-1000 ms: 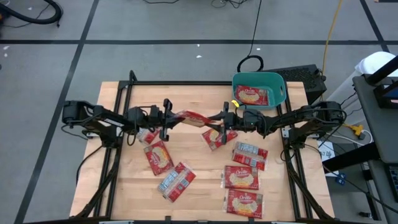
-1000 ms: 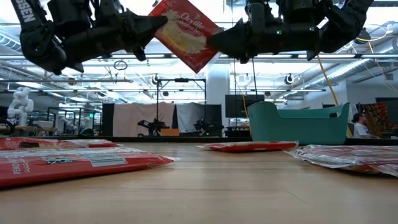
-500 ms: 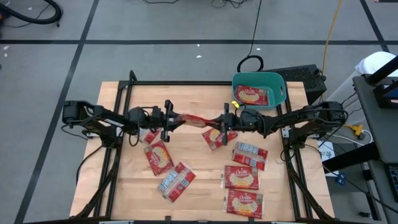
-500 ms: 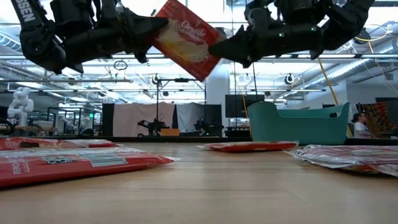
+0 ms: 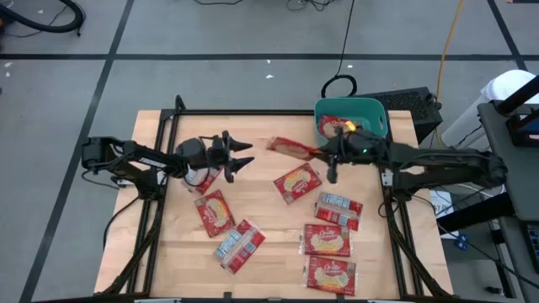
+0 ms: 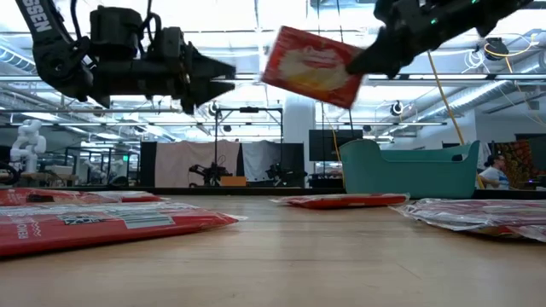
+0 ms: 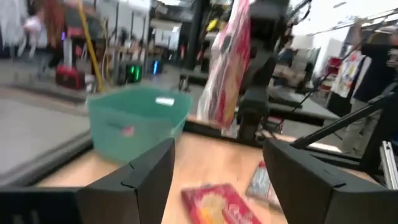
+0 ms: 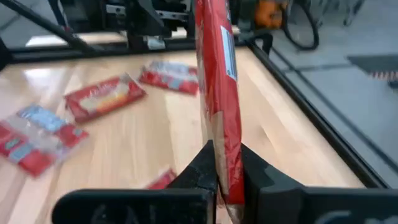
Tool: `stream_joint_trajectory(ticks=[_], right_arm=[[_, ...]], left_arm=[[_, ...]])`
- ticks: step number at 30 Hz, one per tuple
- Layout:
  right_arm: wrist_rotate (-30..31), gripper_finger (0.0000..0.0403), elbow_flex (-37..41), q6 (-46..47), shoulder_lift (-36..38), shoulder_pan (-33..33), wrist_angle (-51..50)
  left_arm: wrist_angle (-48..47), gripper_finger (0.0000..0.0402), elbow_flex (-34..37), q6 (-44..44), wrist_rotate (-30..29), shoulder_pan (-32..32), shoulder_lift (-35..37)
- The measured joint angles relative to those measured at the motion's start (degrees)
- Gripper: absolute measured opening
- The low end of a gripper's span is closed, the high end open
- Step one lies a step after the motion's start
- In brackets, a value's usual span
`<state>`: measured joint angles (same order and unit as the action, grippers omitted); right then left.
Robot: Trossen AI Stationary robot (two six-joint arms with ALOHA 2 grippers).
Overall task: Sort popcorn bags into baskets
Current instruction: Put the red popcorn bag into the blue bin
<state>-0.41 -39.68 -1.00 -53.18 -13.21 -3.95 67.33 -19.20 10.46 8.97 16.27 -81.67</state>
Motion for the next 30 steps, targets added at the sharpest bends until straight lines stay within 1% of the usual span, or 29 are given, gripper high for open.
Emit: stream_joint_trajectory(ticks=[3, 6, 13, 16, 18, 21, 28, 30], right_arm=[[-2.25, 0.0011, -4.74, -1.98, 2.38, -3.76, -11.30], [-4.58, 0.0011, -9.96, -5.18, 2.54, -7.69, -19.66], [-8.82, 0.0011, -21.25, -14.18, 0.54, -18.38, -33.50], [-9.04, 0.0011, -25.89, -18.30, -1.30, -23.59, -38.51], [-11.69, 0.0011, -28.47, -20.60, -3.06, -27.30, -41.99], [-14.57, 0.0011, -30.99, -23.19, -6.00, -32.23, -45.90], [-14.44, 0.0011, -31.52, -23.91, -11.30, -43.11, -48.59], [-14.47, 0.0011, -31.52, -25.56, -12.48, -45.74, -50.05]], left_arm=[[-3.70, 0.0242, 0.00, 1.44, 0.02, -0.02, 0.00], [-6.28, 0.0230, 0.02, 2.28, 0.00, -1.01, 0.00], [-7.15, 0.0198, 0.02, 3.48, 0.04, -5.49, 0.00], [-7.16, 0.0186, 0.02, 2.71, 0.07, -7.06, 0.00], [-7.16, 0.0179, 0.02, 2.71, 0.04, -7.87, 0.00], [-7.19, 0.0172, 0.02, 2.75, -0.02, -9.04, 0.00], [-8.39, 0.0170, 0.04, 2.77, -0.02, -11.93, 0.00], [-9.14, 0.0170, 0.04, 2.41, 0.01, -12.51, 0.00]])
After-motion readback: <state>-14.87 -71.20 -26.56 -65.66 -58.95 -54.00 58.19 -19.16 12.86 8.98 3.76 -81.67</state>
